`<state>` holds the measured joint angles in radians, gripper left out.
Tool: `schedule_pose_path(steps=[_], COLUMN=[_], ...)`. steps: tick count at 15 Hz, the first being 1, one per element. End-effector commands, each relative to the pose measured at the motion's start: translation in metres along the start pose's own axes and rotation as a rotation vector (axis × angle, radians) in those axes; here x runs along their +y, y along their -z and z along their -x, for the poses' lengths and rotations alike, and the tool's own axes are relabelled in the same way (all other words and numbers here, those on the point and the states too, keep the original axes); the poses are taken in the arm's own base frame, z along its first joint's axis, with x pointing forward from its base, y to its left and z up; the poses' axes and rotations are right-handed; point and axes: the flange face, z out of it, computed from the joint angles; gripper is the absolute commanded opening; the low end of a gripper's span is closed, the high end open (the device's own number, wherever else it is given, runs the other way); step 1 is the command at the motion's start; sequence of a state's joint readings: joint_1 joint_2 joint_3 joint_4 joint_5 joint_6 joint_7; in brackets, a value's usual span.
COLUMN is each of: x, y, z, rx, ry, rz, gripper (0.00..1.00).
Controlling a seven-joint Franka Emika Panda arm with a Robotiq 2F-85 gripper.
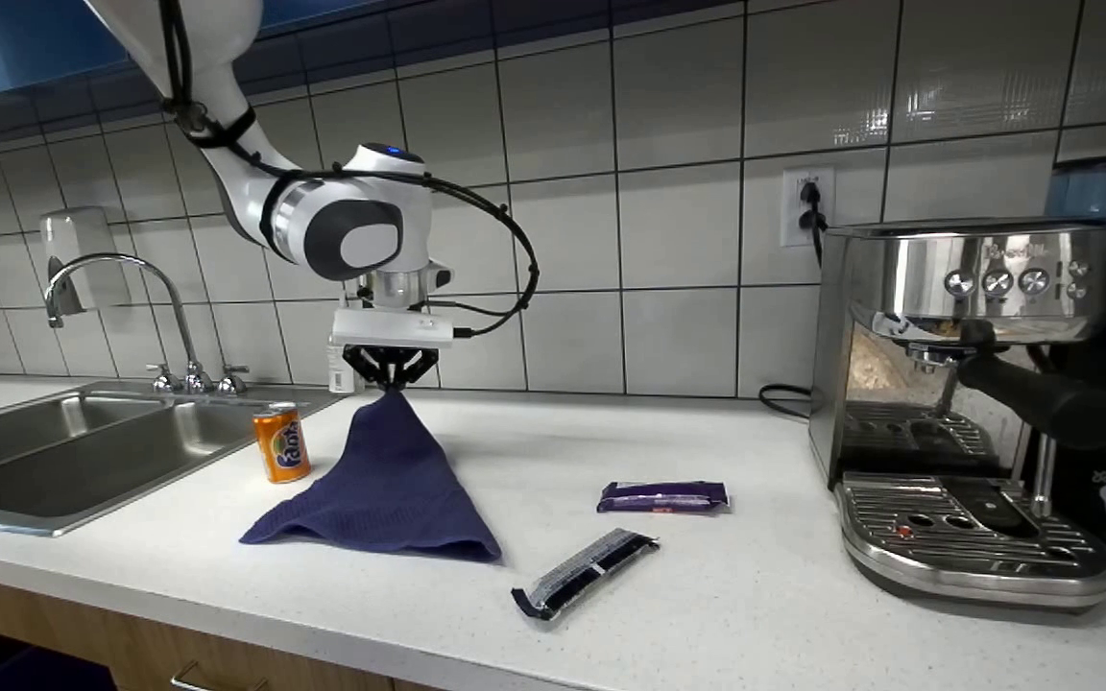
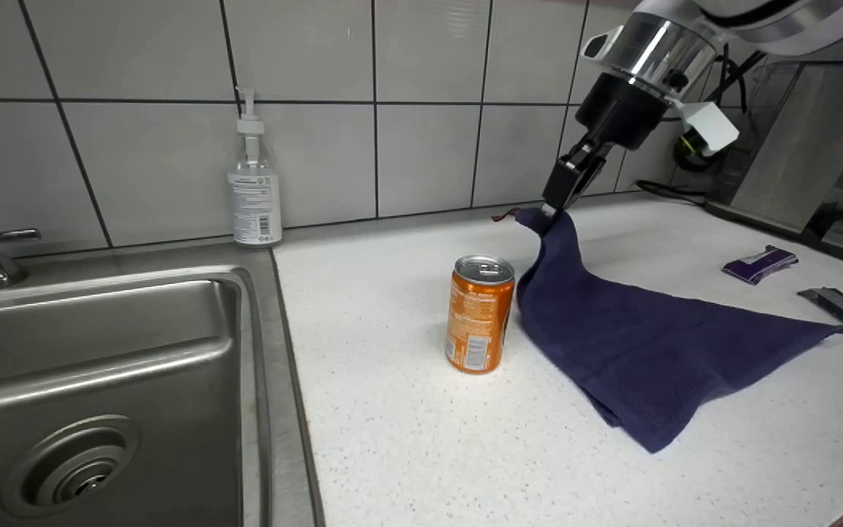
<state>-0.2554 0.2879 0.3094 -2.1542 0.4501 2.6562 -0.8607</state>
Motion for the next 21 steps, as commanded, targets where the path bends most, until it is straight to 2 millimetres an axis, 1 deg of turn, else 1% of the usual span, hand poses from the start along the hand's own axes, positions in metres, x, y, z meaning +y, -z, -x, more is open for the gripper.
schedule_pose_path(steps=[1, 4, 8, 13, 21], x=[-0.012, -0.015, -0.012, 0.002, 0.021], y=[0.019, 0.023, 0.034, 0.048, 0.064], z=[0.024, 0.037, 0.045, 0.058, 0.088], rx=[-0.022, -0.032, -0.026, -0.014, 0.011], ry=[0.005, 0.011, 0.021, 0.031, 0.043], rz=[0.036, 0.047, 0.058, 0.071, 0.068], gripper=[0.01, 0.01, 0.01, 0.01, 0.01])
